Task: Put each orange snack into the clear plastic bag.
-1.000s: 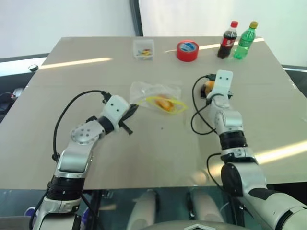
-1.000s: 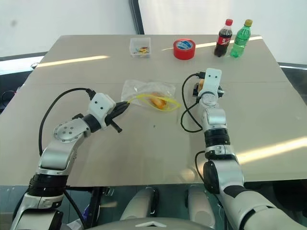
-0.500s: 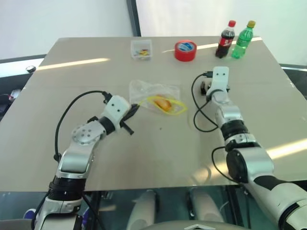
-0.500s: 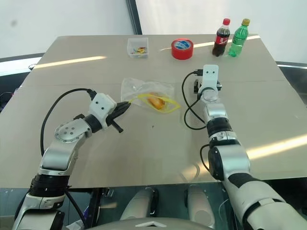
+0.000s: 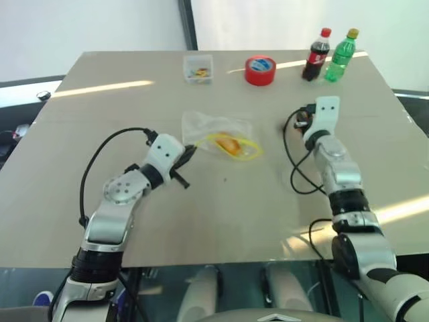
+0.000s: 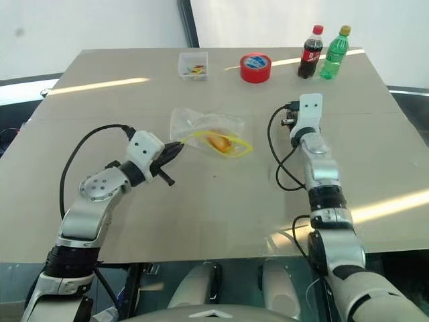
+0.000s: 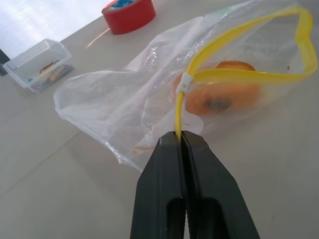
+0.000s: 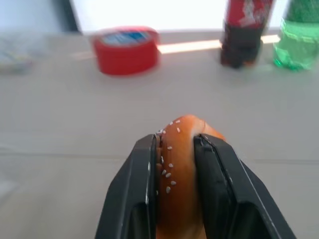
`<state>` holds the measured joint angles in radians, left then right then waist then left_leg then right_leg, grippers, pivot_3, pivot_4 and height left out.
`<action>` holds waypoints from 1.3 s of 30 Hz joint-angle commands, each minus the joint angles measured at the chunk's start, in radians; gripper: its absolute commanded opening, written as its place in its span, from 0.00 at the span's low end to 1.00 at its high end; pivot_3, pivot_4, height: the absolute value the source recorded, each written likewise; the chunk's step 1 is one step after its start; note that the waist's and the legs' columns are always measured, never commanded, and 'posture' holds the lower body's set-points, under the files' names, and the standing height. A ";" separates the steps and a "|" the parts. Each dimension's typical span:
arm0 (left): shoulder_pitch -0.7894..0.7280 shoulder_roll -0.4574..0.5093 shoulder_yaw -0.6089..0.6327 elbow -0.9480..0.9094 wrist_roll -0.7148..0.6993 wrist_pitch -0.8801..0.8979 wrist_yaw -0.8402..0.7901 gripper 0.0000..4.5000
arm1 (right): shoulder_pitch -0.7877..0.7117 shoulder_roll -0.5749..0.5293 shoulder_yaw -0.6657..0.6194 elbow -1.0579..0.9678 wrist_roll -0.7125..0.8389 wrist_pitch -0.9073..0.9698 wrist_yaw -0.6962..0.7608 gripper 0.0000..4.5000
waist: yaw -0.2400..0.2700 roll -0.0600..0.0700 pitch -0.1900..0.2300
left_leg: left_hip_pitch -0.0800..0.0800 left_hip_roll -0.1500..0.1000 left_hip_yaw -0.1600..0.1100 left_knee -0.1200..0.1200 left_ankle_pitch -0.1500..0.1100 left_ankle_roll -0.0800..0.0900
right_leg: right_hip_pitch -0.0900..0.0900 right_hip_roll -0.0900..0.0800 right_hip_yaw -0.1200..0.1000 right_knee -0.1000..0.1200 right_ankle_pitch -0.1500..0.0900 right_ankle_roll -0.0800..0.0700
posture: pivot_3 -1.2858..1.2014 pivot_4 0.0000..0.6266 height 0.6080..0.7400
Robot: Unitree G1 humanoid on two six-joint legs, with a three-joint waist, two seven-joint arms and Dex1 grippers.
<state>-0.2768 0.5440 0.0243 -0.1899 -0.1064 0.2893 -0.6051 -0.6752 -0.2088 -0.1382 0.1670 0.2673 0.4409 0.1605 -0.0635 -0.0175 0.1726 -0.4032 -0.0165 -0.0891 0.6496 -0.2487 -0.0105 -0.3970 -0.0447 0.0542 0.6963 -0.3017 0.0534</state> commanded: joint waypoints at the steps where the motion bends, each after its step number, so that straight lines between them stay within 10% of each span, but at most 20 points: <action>1: -0.029 -0.008 0.007 -0.014 -0.016 -0.004 0.005 0.00 | 0.044 -0.031 -0.031 -0.341 0.204 0.258 0.058 0.25 | 0.001 0.000 0.000 | 0.000 0.000 0.000 0.000 0.000 0.000 | 0.000 0.000 0.000 0.000 0.000 0.000 | 0.52 0.24 1.00; 12: -0.070 -0.039 -0.003 -0.013 -0.053 0.016 -0.021 0.00 | 0.225 -0.071 0.014 -0.652 0.556 0.622 0.110 0.25 | 0.019 0.000 0.000 | 0.002 0.001 -0.001 0.001 0.000 0.000 | 0.003 0.001 -0.001 0.000 0.000 0.000 | 0.52 0.24 1.00; 35: 0.037 0.023 -0.006 -0.149 -0.120 0.045 -0.112 0.00 | 0.059 0.125 0.294 -0.113 0.071 0.050 0.162 0.25 | 0.019 0.000 0.000 | 0.002 0.001 0.000 0.001 0.000 0.000 | 0.002 0.002 -0.001 0.000 0.000 0.000 | 0.52 0.24 1.00; 39: 0.028 0.016 0.013 -0.148 -0.140 0.084 -0.091 0.00 | 0.050 0.127 0.293 -0.054 0.022 -0.021 0.184 0.52 | 0.020 0.000 0.000 | 0.003 0.001 -0.001 0.001 0.000 0.000 | 0.003 0.002 -0.001 0.000 0.000 0.000 | 0.52 0.24 1.00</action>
<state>-0.2385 0.5586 0.0021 -0.2971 -0.2244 0.3641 -0.7110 -0.6121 -0.0788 0.1572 0.1276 0.3145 0.4609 0.3372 -0.0439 -0.0177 0.1726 -0.3999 -0.0155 -0.0898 0.6506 -0.2486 -0.0107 -0.3943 -0.0427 0.0530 0.6968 -0.3016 0.0533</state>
